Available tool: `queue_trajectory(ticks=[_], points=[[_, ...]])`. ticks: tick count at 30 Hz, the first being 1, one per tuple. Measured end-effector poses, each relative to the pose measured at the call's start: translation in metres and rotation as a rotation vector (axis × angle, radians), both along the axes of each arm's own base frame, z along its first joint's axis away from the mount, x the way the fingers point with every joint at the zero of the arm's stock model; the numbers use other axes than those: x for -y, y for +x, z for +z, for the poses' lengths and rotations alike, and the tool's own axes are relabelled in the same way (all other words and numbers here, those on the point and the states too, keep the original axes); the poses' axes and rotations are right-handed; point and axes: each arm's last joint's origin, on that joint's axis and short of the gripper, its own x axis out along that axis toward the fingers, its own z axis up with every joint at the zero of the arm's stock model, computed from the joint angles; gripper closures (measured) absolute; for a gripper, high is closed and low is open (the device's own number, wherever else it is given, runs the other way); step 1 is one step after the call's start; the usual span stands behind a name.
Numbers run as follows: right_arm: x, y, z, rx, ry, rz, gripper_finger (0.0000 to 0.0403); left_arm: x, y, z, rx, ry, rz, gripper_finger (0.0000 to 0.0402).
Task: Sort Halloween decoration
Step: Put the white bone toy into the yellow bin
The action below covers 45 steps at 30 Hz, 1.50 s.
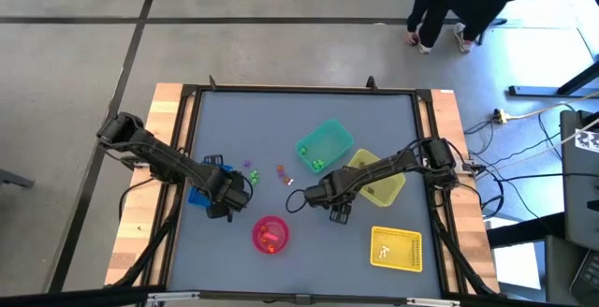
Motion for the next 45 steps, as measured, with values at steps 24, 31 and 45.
queue_trajectory(ticks=[24, 31, 45], points=[[-0.010, -0.001, 0.007, 0.033, 0.042, -0.008, 0.0180, 0.000, 0.000, 0.000, 0.000, 0.000, 0.001, 0.0295], [-0.029, -0.004, 0.007, 0.047, 0.085, 0.029, 0.0180, 0.000, 0.000, 0.000, 0.000, 0.000, 0.001, 0.0295], [-0.049, -0.007, 0.008, 0.077, 0.127, 0.062, 0.0180, 0.000, 0.000, 0.000, 0.000, 0.000, 0.001, 0.0295]])
